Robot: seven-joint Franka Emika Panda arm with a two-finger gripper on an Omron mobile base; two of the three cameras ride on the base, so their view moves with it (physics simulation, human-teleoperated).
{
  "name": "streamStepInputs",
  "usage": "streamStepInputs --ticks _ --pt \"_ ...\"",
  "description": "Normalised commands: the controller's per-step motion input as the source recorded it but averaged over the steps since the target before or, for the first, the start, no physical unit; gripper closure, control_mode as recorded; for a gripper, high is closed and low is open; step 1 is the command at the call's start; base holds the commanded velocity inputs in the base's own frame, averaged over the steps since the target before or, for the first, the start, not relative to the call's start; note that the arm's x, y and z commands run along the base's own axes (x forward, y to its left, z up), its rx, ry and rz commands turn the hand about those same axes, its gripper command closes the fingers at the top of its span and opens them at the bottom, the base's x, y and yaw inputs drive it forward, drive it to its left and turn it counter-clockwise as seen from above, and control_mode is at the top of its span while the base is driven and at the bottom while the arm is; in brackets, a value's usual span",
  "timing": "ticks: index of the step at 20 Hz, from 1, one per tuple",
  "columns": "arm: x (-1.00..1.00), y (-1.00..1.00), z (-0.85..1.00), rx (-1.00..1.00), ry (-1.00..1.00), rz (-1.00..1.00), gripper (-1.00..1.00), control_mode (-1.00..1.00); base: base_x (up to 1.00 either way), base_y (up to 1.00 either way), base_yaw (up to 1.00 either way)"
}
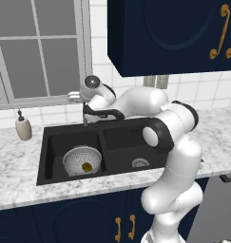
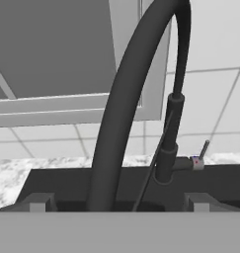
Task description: Put the colander in the sink, put the kiwi in the colander, and turn on the sink faucet and pour water over the colander.
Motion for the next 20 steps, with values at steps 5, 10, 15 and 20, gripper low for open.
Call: streamStepInputs --ticks 5,10,15,20 --pt "0.00 0.13 0.08 0.00 0.00 0.00 -1.00 -1.00 0.00 0.00 0.00" --pt "-0.14 0.09 0.33 0.00 -0.02 0.00 -1.00 -1.00 0.00 0.00 0.00" --pt "-0.44 0.00 0.37 0.00 0.00 0.00 -1.00 -1.00 0.00 0.00 0.00" --pt "-0.67 -0.15 0.31 0.00 0.00 0.00 -1.00 -1.00 0.00 0.00 0.00"
